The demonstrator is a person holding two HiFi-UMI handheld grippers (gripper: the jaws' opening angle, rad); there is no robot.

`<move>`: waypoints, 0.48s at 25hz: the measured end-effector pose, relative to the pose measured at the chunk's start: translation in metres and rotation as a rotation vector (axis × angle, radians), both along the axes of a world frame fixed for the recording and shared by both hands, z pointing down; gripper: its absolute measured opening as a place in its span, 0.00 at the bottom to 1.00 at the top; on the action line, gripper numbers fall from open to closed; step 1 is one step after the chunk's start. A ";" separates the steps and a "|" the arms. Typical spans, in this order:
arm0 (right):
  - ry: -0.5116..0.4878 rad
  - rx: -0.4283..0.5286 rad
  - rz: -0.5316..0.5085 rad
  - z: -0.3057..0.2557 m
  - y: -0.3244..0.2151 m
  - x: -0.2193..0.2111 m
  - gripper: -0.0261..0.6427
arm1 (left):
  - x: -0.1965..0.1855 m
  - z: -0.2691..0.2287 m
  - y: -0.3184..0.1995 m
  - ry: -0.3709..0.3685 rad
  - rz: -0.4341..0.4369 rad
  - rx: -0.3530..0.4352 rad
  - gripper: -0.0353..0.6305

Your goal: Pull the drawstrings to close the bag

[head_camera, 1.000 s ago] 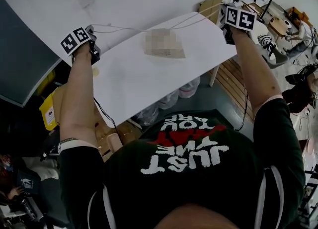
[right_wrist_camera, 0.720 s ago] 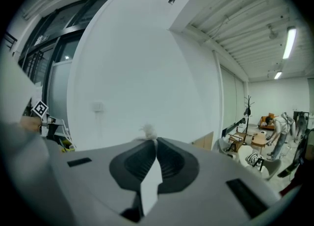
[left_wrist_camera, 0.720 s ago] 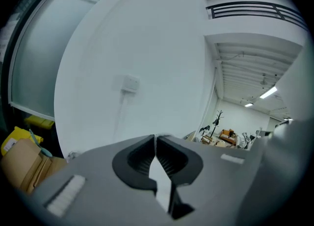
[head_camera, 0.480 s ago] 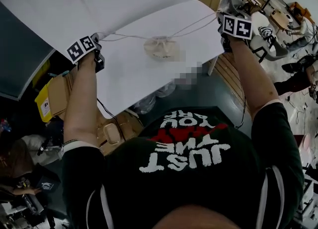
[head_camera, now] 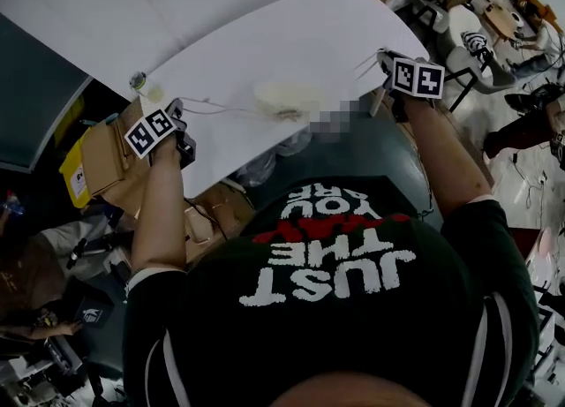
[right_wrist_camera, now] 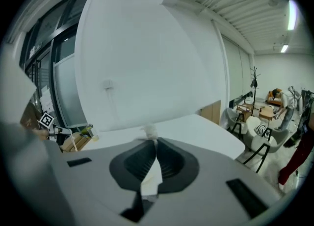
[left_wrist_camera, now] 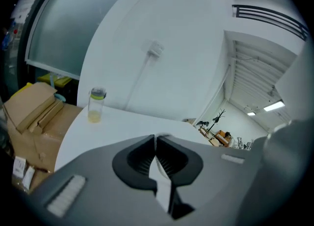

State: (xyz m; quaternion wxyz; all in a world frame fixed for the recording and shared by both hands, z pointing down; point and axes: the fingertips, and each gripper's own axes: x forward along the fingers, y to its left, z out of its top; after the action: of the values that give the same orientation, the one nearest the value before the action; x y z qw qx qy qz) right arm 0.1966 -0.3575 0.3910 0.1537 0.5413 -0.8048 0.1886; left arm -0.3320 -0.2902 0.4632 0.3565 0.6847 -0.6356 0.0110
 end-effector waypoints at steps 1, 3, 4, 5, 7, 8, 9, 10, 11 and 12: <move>0.004 -0.018 -0.011 0.011 0.008 -0.002 0.05 | 0.002 0.013 0.011 0.021 -0.006 -0.014 0.07; 0.016 -0.052 -0.040 0.033 0.025 -0.007 0.05 | 0.010 0.035 0.034 0.059 -0.006 -0.031 0.07; 0.020 -0.070 -0.054 0.043 0.034 -0.009 0.05 | 0.015 0.044 0.044 0.077 -0.002 -0.036 0.07; 0.019 -0.086 -0.066 0.053 0.043 -0.011 0.05 | 0.021 0.053 0.053 0.095 0.001 -0.038 0.07; -0.002 -0.119 -0.077 0.071 0.059 -0.014 0.05 | 0.030 0.066 0.069 0.133 -0.001 -0.035 0.07; -0.016 -0.137 -0.077 0.079 0.066 -0.014 0.05 | 0.033 0.071 0.076 0.147 -0.005 -0.033 0.07; -0.030 -0.154 -0.078 0.086 0.073 -0.014 0.06 | 0.037 0.076 0.082 0.155 -0.007 -0.031 0.07; -0.042 -0.167 -0.082 0.094 0.079 -0.014 0.05 | 0.041 0.079 0.087 0.157 -0.006 -0.028 0.07; -0.055 -0.176 -0.090 0.100 0.084 -0.014 0.05 | 0.044 0.082 0.092 0.153 -0.001 -0.023 0.07; -0.069 -0.182 -0.098 0.105 0.088 -0.013 0.05 | 0.048 0.084 0.096 0.147 0.007 -0.014 0.07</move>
State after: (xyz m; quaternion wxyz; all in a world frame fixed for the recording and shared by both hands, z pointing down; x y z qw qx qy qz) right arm 0.1833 -0.2690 0.4964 0.1835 0.4784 -0.8147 0.2716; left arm -0.2841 -0.1938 0.5469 0.4071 0.6831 -0.6053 -0.0335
